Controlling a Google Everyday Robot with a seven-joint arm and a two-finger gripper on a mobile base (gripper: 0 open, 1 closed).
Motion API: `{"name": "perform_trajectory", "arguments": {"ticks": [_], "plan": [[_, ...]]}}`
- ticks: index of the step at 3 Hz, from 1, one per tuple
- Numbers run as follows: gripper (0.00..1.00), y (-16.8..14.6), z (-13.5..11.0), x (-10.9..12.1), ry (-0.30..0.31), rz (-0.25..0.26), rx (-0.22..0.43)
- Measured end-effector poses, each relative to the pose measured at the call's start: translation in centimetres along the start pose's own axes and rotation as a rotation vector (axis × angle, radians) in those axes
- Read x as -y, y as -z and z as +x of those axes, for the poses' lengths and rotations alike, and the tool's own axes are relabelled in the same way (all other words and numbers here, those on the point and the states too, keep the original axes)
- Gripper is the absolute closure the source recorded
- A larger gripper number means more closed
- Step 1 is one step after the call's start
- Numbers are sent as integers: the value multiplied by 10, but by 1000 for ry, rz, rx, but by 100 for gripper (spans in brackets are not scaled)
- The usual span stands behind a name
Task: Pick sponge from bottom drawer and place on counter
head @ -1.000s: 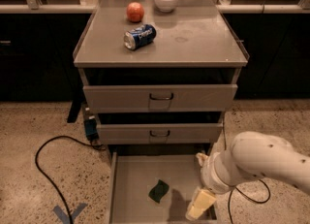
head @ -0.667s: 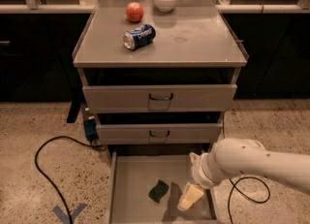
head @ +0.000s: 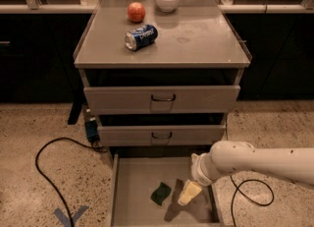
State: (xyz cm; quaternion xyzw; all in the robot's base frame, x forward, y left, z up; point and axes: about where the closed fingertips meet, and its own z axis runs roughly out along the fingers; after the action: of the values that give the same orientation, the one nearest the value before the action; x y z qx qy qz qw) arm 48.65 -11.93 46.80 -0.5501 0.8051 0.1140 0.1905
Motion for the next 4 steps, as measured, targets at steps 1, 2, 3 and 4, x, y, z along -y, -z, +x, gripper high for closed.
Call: {"name": "perform_trajectory", "arguments": {"ticks": [1, 2, 3, 4], "plan": [[0, -26, -5, -9, 31, -31, 21], [0, -75, -20, -20, 92, -63, 40], [0, -128, -28, -30, 174, -84, 23], [0, -164, -20, -27, 251, -62, -41]]}}
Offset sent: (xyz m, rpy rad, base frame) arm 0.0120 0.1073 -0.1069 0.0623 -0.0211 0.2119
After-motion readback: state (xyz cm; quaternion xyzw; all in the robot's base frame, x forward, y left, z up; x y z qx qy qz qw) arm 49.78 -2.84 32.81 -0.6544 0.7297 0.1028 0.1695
